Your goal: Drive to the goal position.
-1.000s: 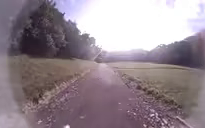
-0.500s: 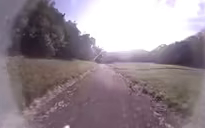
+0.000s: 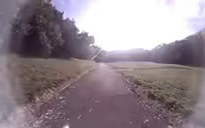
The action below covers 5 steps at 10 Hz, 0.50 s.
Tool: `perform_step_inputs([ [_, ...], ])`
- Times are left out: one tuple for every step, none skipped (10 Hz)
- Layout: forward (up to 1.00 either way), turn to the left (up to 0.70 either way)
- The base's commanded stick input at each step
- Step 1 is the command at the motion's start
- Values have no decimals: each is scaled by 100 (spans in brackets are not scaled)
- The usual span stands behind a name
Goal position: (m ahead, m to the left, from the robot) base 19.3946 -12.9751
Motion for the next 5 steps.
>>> perform_step_inputs([
  [70,-14],
  [70,-14],
  [70,-14],
  [70,-9],
  [70,-5],
])
